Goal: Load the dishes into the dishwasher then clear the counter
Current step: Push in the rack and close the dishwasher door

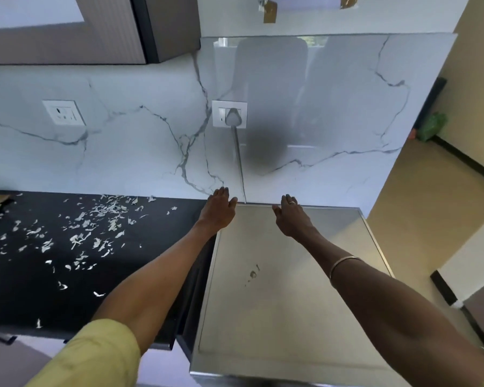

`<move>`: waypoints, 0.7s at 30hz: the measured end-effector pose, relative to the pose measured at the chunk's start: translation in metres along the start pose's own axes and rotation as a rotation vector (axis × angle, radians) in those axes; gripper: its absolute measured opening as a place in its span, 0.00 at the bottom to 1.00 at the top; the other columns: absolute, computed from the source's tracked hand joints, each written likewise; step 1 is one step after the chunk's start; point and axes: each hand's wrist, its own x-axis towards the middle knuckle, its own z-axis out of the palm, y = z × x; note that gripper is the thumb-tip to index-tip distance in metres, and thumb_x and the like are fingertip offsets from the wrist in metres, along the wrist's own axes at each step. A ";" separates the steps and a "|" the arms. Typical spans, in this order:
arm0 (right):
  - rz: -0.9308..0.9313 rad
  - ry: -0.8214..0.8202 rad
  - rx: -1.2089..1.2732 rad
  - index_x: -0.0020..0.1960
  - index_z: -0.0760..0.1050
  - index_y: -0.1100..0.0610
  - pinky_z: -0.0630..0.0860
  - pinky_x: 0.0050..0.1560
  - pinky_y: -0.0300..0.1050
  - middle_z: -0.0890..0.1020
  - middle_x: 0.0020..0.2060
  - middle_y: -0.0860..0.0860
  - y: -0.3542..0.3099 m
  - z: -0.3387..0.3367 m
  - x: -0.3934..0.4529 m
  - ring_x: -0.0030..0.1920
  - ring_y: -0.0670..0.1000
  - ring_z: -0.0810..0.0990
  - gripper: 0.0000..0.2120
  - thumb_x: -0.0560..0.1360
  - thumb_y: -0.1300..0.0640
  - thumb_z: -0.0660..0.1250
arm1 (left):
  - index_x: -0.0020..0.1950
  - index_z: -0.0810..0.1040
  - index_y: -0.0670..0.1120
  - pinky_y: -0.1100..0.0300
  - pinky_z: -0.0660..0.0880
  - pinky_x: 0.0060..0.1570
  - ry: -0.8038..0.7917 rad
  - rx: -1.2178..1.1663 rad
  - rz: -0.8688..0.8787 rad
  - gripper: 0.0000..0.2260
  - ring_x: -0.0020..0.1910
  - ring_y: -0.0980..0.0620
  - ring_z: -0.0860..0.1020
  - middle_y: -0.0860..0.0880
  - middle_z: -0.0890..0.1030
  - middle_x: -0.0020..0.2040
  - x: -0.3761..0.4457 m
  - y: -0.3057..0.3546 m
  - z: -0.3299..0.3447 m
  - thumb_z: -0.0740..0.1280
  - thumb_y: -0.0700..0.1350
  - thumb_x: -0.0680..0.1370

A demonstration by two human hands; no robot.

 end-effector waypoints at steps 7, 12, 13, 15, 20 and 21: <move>-0.083 0.079 -0.003 0.71 0.62 0.67 0.67 0.65 0.56 0.66 0.70 0.62 -0.011 -0.033 0.079 0.69 0.63 0.66 0.23 0.83 0.51 0.53 | 0.78 0.53 0.36 0.51 0.58 0.74 0.106 0.137 0.021 0.29 0.75 0.39 0.60 0.38 0.56 0.78 0.075 -0.004 -0.035 0.60 0.36 0.78; -0.136 0.118 0.026 0.75 0.58 0.66 0.63 0.70 0.56 0.61 0.75 0.62 -0.022 -0.050 0.114 0.75 0.60 0.60 0.26 0.84 0.51 0.53 | 0.79 0.50 0.38 0.51 0.54 0.76 0.129 0.177 0.013 0.35 0.78 0.40 0.53 0.41 0.49 0.80 0.121 -0.004 -0.062 0.62 0.34 0.75; -0.144 0.127 0.024 0.76 0.57 0.65 0.63 0.71 0.56 0.61 0.76 0.61 -0.023 -0.051 0.119 0.75 0.60 0.59 0.26 0.84 0.51 0.53 | 0.79 0.51 0.37 0.51 0.53 0.76 0.137 0.187 0.023 0.36 0.78 0.41 0.51 0.41 0.47 0.80 0.130 -0.005 -0.066 0.62 0.33 0.74; -0.152 0.144 0.029 0.76 0.57 0.65 0.63 0.71 0.56 0.60 0.76 0.61 -0.027 -0.054 0.128 0.75 0.60 0.59 0.26 0.84 0.50 0.53 | 0.76 0.59 0.35 0.52 0.52 0.76 0.153 0.206 0.059 0.32 0.79 0.42 0.49 0.43 0.46 0.81 0.148 -0.006 -0.072 0.62 0.32 0.72; -0.135 0.175 0.031 0.76 0.57 0.64 0.65 0.69 0.55 0.60 0.76 0.61 -0.032 -0.057 0.150 0.74 0.62 0.62 0.26 0.84 0.50 0.52 | 0.71 0.66 0.33 0.51 0.58 0.75 0.156 0.214 0.121 0.27 0.79 0.42 0.49 0.48 0.46 0.81 0.185 -0.004 -0.078 0.61 0.31 0.71; -0.134 0.182 0.035 0.76 0.57 0.65 0.64 0.69 0.55 0.60 0.76 0.61 -0.032 -0.057 0.155 0.74 0.62 0.62 0.25 0.84 0.51 0.52 | 0.72 0.65 0.33 0.50 0.59 0.75 0.156 0.214 0.125 0.28 0.79 0.42 0.49 0.48 0.46 0.81 0.193 -0.004 -0.078 0.61 0.32 0.71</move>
